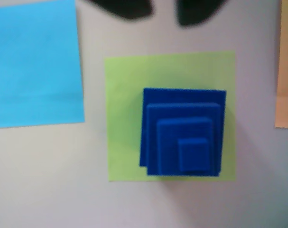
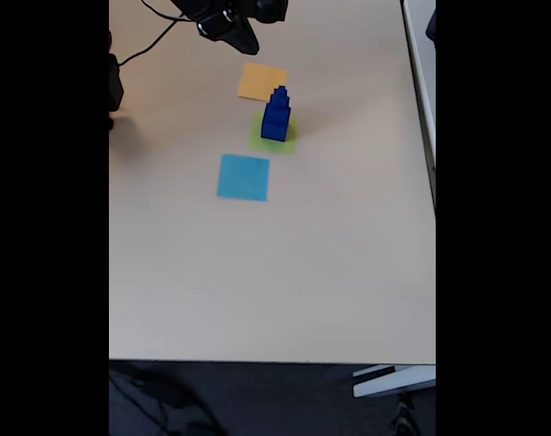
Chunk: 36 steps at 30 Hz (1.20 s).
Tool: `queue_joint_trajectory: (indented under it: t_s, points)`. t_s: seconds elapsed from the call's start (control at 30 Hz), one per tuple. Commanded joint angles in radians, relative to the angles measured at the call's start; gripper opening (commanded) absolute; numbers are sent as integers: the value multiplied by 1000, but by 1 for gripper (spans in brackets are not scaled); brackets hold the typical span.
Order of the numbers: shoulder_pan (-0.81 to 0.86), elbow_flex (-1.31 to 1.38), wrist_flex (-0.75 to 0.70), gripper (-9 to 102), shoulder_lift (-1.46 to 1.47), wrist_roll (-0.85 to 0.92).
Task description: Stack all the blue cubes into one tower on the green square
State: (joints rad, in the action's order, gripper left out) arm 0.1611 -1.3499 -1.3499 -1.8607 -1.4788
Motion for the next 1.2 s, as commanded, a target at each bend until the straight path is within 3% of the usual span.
queue_joint_trajectory:
  t_s: [0.0,1.17]
  points:
    - [-21,29,-5,0,-17,-23]
    - [-57,-75,81,0,0,5]
